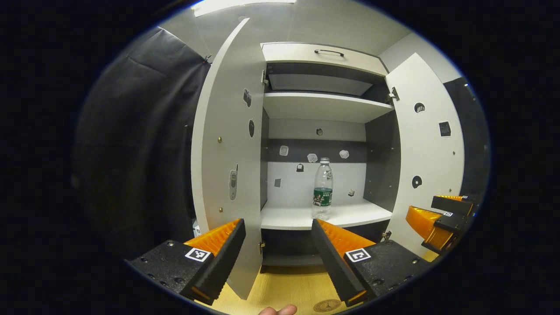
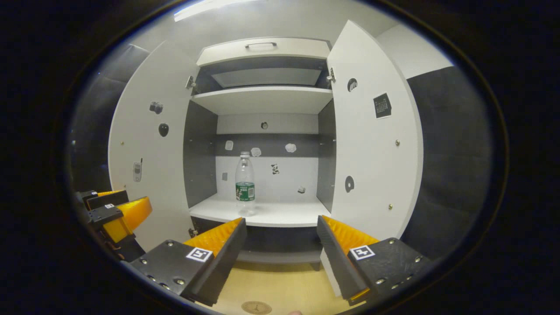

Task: Grasp the bottle in the cabinet with the left hand and place it on the coaster, then close the right door with the right hand and the left door with the left hand.

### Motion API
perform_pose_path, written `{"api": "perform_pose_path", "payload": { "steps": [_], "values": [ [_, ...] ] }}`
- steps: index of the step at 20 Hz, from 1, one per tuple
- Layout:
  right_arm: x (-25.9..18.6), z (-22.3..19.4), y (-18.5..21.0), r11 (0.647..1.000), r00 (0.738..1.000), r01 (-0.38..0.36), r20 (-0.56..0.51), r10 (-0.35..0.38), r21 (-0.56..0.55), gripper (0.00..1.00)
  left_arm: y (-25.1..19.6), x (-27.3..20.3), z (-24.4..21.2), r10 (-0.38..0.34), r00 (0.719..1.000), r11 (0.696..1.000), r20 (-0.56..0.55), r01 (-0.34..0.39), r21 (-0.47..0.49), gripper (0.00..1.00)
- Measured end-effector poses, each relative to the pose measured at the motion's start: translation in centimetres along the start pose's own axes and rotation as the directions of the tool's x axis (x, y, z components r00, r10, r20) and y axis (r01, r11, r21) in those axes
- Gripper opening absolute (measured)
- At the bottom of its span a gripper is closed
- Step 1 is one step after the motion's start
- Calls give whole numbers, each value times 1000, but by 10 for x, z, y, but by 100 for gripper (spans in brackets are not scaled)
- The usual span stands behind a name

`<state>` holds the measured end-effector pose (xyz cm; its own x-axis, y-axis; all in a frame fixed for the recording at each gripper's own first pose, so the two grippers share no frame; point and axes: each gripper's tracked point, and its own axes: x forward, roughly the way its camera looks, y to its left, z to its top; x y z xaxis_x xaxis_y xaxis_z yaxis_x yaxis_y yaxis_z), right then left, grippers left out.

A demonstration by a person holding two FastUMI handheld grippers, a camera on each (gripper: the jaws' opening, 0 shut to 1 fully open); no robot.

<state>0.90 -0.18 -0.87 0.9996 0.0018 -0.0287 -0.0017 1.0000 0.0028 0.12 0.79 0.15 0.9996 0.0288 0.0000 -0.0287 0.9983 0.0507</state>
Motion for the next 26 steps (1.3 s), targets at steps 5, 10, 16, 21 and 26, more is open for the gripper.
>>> {"api": "perform_pose_path", "payload": {
  "steps": [5, 10, 16, 21, 26],
  "values": [
    [-2, -1, 0, 1000, 1000, -6, -3, 6, -2, 97, -8, 6, -5, -18, 1000, 1000, -9, 18, 6, 96],
    [-6, -1, -3, 1000, 1000, -11, -12, 12, 10, 97, -35, 36, -6, -64, 998, 998, -11, 64, 0, 96],
    [-13, -5, -16, 1000, 999, 5, -36, -4, 11, 97, -77, 106, -6, -125, 992, 992, -24, 125, -8, 96],
    [-15, -8, -31, 1000, 998, 29, -61, -29, 4, 97, -102, 164, -5, -160, 987, 987, -27, 160, -3, 96],
    [-9, -14, -39, 999, 995, 44, -89, -44, -7, 99, -117, 212, -10, -174, 984, 985, -40, 174, -3, 96]
  ]
}}
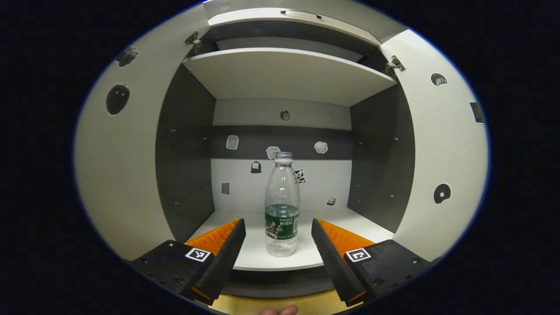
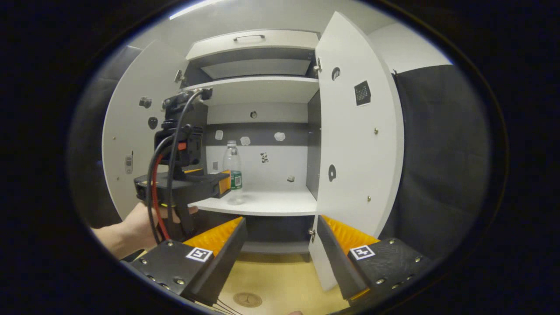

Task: Grasp the bottle in the cabinet with the left hand and place it on the coaster, then close the right door with the right hand and the left door with the left hand.

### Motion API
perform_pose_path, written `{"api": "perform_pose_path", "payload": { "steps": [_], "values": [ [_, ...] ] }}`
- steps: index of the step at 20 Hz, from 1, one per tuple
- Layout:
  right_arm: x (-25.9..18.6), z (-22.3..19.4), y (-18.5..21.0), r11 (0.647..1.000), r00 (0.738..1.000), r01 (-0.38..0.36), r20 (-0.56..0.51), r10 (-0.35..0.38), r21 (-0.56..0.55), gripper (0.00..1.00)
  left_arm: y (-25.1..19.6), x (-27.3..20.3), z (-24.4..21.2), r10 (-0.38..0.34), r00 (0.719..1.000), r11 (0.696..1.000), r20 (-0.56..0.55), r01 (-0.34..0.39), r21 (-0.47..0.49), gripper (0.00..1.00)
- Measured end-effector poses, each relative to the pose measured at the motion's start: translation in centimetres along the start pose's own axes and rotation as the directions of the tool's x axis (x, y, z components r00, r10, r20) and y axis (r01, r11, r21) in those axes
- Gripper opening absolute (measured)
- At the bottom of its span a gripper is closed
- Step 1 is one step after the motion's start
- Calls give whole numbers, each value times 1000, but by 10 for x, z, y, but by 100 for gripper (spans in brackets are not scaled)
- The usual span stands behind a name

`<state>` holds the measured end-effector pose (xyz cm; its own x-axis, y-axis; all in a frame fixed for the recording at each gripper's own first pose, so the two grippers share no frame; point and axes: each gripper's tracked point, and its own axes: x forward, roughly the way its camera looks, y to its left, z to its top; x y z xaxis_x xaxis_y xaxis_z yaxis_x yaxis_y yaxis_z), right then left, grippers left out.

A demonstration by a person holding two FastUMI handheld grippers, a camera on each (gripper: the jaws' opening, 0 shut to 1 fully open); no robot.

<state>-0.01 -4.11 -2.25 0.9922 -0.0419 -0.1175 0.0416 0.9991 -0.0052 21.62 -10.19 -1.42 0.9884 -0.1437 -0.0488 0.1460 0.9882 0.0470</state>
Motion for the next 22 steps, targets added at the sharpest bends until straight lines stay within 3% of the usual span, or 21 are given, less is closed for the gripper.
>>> {"api": "perform_pose_path", "payload": {
  "steps": [9, 16, 20, 22],
  "values": [
    [12, -1, -6, 1000, 1000, 12, -24, -12, -10, 99, 0, 70, -8, 4, 1000, 1000, -18, -4, -5, 96],
    [13, -11, -12, 1000, 998, 18, -59, -19, -22, 98, 1, 98, -16, 10, 999, 1000, -38, -10, -24, 96],
    [11, -17, -16, 1000, 997, 19, -71, -19, -7, 98, 4, 91, -7, 24, 1000, 999, -17, -24, -21, 83],
    [10, -20, -18, 1000, 997, 18, -75, -19, -3, 98, 3, 80, 0, 16, 1000, 999, 0, -16, -30, 82]
  ]
}}
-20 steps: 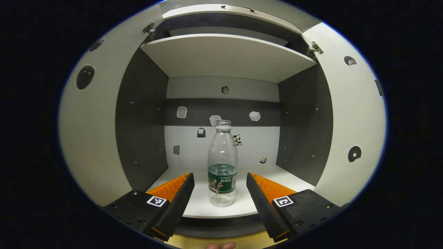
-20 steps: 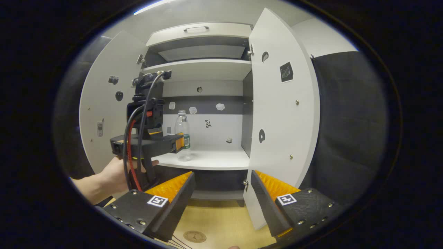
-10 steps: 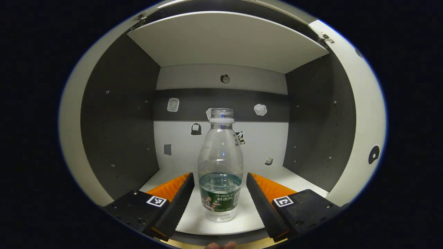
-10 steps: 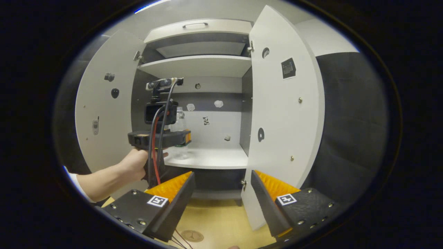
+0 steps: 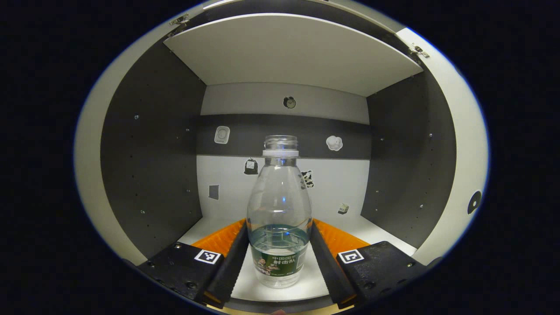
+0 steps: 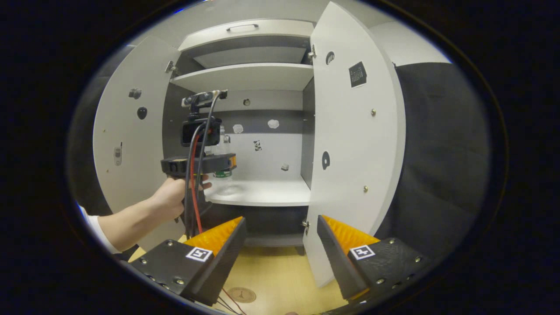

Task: Grasp the bottle in the cabinet with the left hand and place it on the coaster, then close the right door with the right hand and the left door with the left hand.

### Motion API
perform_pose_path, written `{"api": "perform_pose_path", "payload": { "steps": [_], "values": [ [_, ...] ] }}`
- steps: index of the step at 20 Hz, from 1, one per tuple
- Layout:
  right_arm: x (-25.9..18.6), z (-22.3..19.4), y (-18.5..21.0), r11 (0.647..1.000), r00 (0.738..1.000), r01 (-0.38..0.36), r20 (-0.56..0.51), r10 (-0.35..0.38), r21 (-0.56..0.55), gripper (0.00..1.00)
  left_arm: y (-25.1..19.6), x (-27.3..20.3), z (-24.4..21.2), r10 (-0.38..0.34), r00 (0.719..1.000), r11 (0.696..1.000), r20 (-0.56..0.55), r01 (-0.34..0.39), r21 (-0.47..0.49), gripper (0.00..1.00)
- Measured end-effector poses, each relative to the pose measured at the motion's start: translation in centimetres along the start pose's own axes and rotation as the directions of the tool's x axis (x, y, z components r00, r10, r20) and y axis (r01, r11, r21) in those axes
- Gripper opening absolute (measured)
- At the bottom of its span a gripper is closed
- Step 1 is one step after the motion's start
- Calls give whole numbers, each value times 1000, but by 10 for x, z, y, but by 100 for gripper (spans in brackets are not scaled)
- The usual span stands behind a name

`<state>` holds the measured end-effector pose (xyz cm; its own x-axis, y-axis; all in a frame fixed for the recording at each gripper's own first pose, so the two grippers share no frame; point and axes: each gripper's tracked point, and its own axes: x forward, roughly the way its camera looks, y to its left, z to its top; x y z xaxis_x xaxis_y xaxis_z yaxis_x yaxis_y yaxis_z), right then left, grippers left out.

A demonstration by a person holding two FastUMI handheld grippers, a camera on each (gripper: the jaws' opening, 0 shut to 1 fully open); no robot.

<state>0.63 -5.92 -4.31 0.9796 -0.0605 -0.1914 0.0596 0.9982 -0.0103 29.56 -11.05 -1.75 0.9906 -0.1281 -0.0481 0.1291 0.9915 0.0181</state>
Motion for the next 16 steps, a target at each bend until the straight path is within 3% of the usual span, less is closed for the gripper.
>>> {"api": "perform_pose_path", "payload": {
  "steps": [7, 10, 12, 16],
  "values": [
    [-10, 1, -10, 999, 1000, 5, 10, -6, 36, 98, -19, -86, 7, -46, 996, 999, 72, 45, 7, 81],
    [-16, -4, -15, 999, 1000, 17, 0, -17, 33, 98, -32, -133, -15, -80, 995, 997, 63, 79, 17, 81],
    [-21, -10, -18, 999, 1000, 23, -13, -22, 46, 99, -30, -159, -36, -60, 996, 997, 62, 57, 56, 81],
    [-33, -28, -26, 997, 998, 40, -57, -36, 64, 98, -51, -202, -101, -106, 994, 990, -9, 106, 88, 81]
  ]
}}
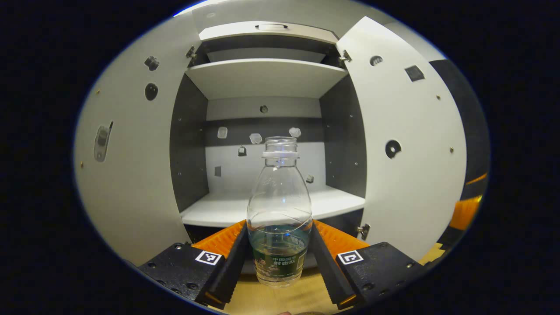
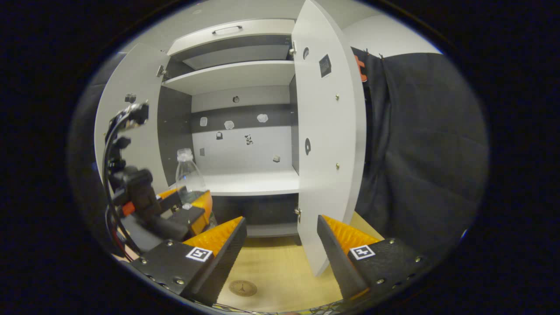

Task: Grasp the bottle in the cabinet with the left hand and place it on the coaster, then close the right door with the right hand and the left door with the left hand.

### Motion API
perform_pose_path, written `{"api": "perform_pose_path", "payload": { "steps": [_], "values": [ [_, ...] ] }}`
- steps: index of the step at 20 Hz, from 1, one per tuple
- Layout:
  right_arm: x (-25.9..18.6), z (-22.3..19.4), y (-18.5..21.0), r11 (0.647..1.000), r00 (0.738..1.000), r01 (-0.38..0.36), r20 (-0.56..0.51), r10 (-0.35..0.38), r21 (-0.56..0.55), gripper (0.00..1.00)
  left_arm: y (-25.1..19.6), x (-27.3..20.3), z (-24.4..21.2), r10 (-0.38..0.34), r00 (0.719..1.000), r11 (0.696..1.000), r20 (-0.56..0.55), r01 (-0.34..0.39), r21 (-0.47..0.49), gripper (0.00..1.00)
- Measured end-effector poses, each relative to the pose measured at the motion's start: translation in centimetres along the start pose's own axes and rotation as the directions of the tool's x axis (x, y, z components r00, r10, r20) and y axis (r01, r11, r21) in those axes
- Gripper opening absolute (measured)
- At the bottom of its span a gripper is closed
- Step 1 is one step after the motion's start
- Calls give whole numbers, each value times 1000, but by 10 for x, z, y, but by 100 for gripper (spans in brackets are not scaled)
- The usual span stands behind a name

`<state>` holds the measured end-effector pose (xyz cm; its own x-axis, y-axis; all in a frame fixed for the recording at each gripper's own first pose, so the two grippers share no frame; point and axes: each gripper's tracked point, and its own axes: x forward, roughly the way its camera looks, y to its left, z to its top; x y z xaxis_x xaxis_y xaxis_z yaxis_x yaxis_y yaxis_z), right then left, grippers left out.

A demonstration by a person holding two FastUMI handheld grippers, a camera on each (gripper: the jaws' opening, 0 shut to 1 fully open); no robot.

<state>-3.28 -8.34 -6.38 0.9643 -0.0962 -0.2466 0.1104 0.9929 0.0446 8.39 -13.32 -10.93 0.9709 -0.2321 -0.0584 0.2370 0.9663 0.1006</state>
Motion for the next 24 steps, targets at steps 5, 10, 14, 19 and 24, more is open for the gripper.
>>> {"api": "perform_pose_path", "payload": {
  "steps": [5, 10, 14, 19, 24],
  "values": [
    [-16, -28, -15, 999, 997, 25, -69, -24, 21, 98, -27, -31, -94, -42, 993, 999, -107, 44, 12, 81],
    [-28, -47, -23, 998, 992, 42, -124, -37, 36, 98, -41, -52, -178, -57, 970, 998, -238, 47, -48, 82],
    [-32, -60, -28, 998, 986, 46, -164, -40, 33, 98, -50, -58, -213, -71, 958, 997, -279, 60, -48, 82],
    [-31, -67, -26, 999, 981, 34, -192, -27, 33, 99, -57, -55, -225, -82, 957, 996, -280, 71, -49, 82],
    [-30, -76, -29, 999, 976, 37, -215, -28, 34, 99, -58, -61, -237, -78, 949, 996, -306, 64, -57, 82]
  ]
}}
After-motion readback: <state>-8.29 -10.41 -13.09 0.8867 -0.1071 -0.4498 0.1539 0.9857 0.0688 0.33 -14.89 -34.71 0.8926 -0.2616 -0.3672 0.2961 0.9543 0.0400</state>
